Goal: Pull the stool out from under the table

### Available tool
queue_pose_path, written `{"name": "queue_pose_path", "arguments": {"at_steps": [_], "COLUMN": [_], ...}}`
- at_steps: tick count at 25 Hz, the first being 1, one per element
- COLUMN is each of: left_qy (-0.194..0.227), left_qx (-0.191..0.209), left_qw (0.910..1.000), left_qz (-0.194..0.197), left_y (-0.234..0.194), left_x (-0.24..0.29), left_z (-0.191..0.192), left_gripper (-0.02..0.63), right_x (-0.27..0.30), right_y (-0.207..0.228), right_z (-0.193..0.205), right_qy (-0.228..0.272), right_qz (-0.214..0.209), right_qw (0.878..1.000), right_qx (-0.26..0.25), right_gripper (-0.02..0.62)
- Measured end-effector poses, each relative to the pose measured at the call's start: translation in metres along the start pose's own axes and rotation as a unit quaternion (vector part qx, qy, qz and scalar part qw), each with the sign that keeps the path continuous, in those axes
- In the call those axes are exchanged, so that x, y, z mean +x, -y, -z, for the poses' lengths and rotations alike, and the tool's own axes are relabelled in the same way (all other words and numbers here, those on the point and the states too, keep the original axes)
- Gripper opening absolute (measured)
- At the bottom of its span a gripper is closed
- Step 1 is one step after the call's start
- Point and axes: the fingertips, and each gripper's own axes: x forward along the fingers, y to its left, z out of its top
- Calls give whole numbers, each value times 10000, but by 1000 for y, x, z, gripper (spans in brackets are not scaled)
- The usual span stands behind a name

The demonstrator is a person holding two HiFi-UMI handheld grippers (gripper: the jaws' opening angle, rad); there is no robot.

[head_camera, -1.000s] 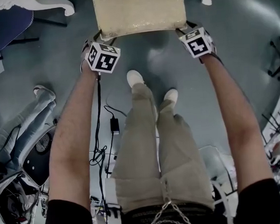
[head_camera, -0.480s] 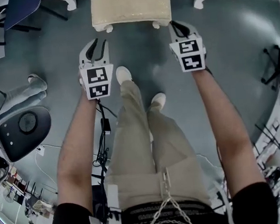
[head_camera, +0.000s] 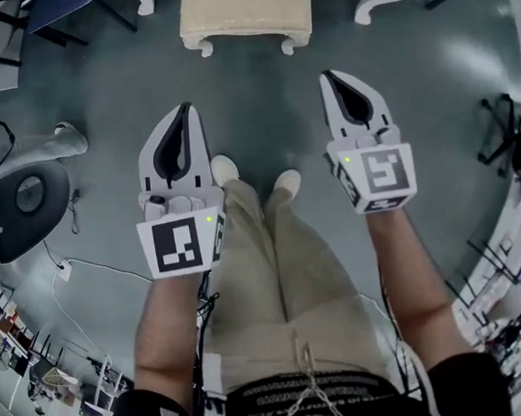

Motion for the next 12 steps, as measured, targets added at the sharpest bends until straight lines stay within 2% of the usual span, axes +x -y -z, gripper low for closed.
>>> {"name": "queue_pose_path", "arguments": {"at_steps": [4,9,12], "left_qy": [269,631,529], "left_qx": [103,683,469], "left_qw": [9995,9955,9970], "left_qz": [92,201,309], "left_y": [5,17,11], "left_x": [-36,-55,-68], "left_z": [-32,-51,-46], "left_gripper": [3,3,3], "right_x": [-35,-73,-86], "right_y": [-11,-24,-40], "right_z": [-24,-39,-33], "right_qy": [376,641,611], "right_qz": [83,262,401], "right_qw": [9991,9976,9973], "right_qx": [147,29,42], "right_gripper": [2,2,2]}}
